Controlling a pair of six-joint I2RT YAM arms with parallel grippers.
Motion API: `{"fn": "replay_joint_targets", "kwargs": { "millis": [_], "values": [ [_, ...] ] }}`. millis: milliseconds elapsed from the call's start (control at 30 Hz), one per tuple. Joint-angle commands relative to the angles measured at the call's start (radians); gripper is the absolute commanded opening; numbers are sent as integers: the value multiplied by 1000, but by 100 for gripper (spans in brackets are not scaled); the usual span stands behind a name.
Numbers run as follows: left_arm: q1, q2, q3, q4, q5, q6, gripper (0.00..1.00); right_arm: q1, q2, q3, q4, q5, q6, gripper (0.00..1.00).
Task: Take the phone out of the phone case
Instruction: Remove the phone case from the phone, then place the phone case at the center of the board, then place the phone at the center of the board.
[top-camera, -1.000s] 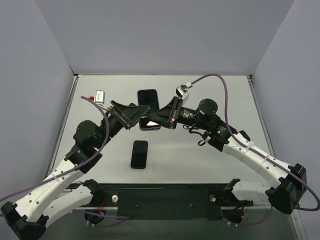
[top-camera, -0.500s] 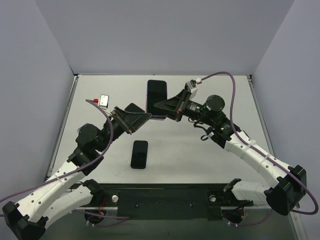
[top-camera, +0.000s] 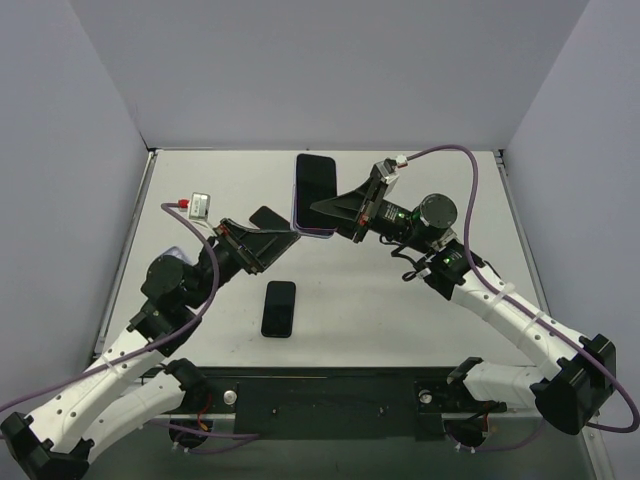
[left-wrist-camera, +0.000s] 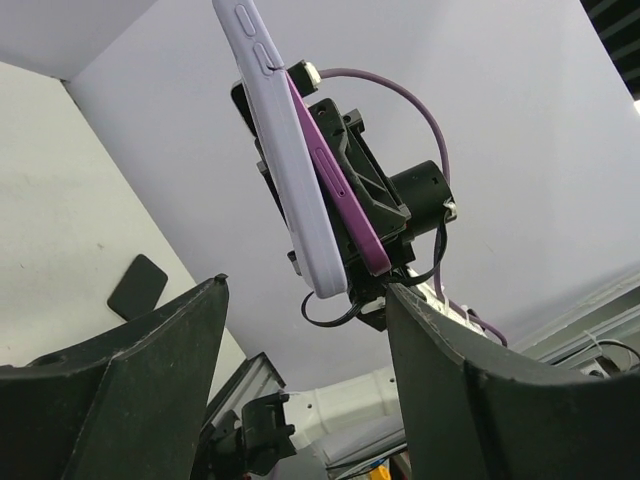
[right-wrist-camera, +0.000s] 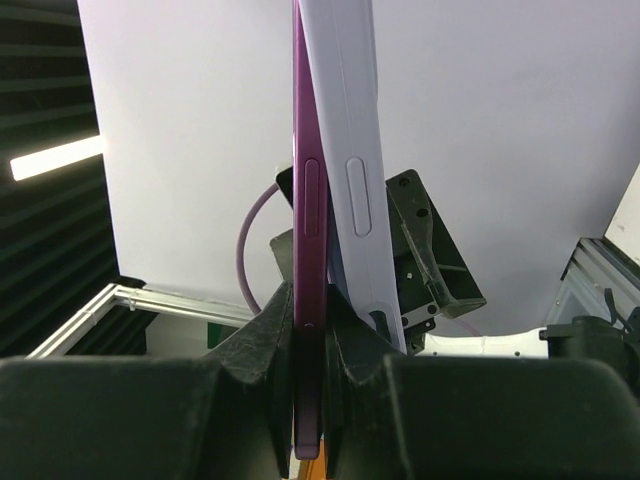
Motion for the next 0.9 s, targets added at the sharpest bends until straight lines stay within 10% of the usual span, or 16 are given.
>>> {"fn": "replay_joint_targets", "kwargs": {
  "millis": [0, 267, 400, 533, 700, 867],
  "values": [
    [-2, 2, 38, 9, 21, 62, 73, -8, -51, -1, 183, -11, 43, 0],
    [-2, 74, 96, -14, 2, 52, 63, 7, -59, -7, 177, -17, 24, 0],
    [1, 129, 213, -250, -173, 62, 37, 17, -69, 1, 82, -23, -69, 0],
    [64, 164, 254, -574, -374, 23, 2, 20, -111, 36, -264, 29, -314, 0],
    [277, 184, 147, -707, -530, -198, 0, 20, -155, 119, -865, 317, -684, 0],
    [510, 246, -55, -504, -385, -257, 0, -44, -209, 44, -994, 511, -761, 0]
  ]
}}
